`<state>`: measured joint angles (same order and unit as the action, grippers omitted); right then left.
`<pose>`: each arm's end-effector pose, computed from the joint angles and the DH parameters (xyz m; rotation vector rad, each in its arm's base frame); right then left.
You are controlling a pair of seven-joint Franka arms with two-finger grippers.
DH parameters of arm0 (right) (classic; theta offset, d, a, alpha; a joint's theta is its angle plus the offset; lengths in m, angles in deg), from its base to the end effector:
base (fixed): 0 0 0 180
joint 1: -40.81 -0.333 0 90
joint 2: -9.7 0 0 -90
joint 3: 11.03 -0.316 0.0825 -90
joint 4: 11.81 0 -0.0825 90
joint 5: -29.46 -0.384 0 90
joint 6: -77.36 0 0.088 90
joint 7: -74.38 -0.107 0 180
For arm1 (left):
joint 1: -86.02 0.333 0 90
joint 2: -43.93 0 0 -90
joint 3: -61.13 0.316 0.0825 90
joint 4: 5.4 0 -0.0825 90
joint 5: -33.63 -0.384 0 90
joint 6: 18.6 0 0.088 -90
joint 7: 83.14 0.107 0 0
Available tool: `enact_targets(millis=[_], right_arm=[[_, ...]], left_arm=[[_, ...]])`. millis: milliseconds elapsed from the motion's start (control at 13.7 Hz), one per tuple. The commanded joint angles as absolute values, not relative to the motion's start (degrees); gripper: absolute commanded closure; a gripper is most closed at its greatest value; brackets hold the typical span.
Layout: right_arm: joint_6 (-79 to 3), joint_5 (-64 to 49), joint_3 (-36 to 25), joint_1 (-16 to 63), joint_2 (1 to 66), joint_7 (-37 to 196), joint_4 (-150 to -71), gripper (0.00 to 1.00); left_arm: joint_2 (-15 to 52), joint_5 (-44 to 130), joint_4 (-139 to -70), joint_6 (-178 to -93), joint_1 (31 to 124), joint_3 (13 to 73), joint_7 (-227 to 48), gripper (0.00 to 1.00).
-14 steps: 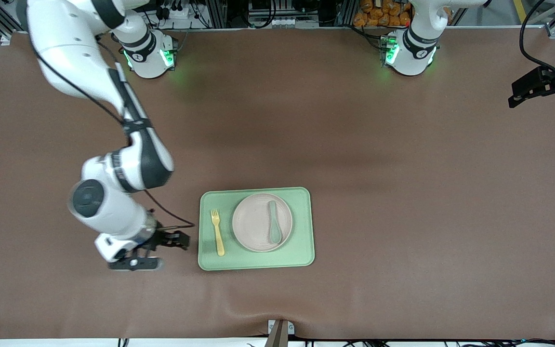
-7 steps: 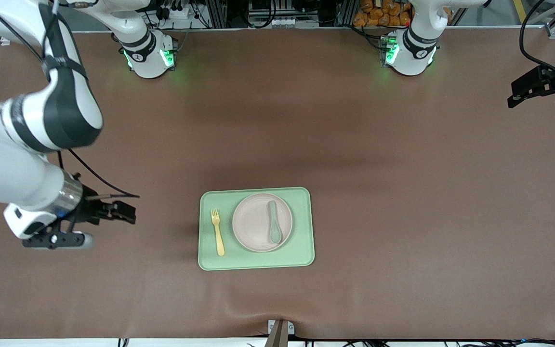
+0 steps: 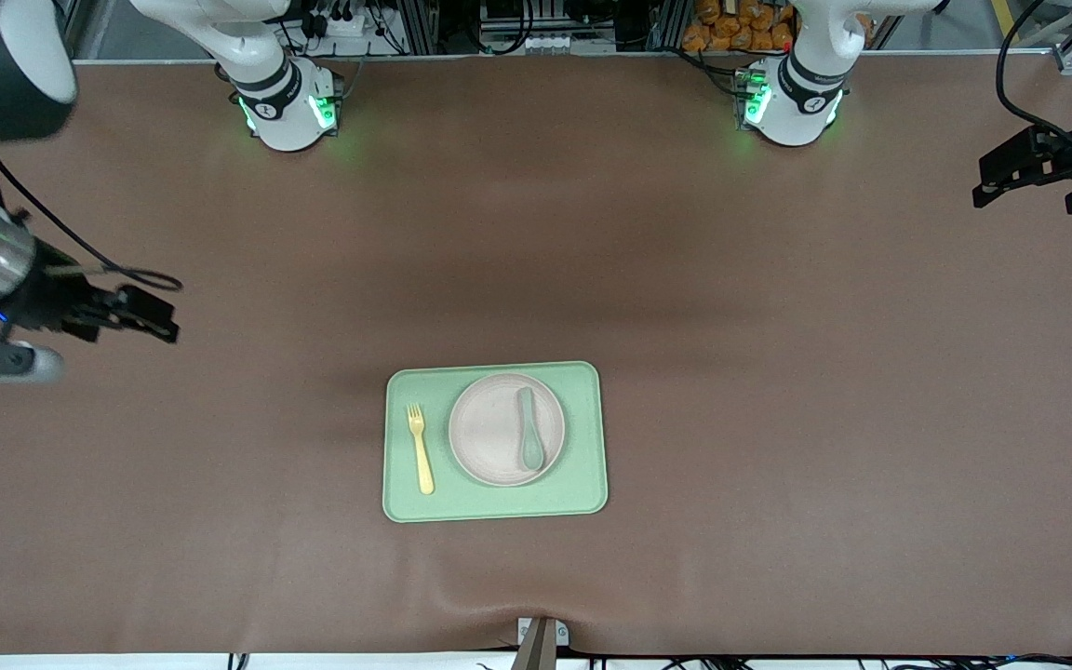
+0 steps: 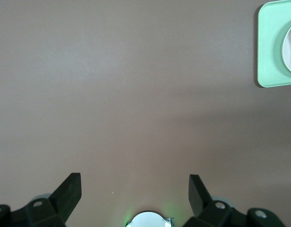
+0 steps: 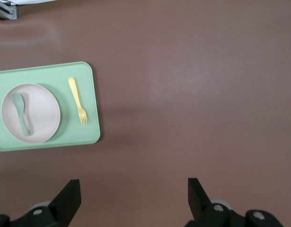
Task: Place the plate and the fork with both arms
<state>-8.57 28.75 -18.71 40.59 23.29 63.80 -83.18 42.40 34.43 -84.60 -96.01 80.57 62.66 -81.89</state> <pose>0.6144 0.0749 0.6324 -3.0944 0.0770 -0.0183 0.5369 -0.0388 0.6781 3.1253 -0.1452 -0.0911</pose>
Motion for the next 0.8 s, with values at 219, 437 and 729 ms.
enact_targets(millis=[219, 437, 729], right_arm=[[-16.38, 29.11, -18.41, 42.75, 3.23, 63.84, -109.05, 0.0], [-18.44, 29.19, -16.83, 43.01, 1.17, 64.71, -112.19, 0.0], [-13.17, 31.47, -15.68, 42.57, 8.63, 65.33, -98.59, 0.0]], left_arm=[[43.14, 33.46, -84.94, -96.38, 80.83, 61.92, -80.5, 0.0], [43.14, 33.46, -84.94, -96.56, 81.01, 61.92, -80.41, 0.0], [43.14, 33.46, -84.86, -96.65, 80.92, 61.92, -80.41, 0.0]])
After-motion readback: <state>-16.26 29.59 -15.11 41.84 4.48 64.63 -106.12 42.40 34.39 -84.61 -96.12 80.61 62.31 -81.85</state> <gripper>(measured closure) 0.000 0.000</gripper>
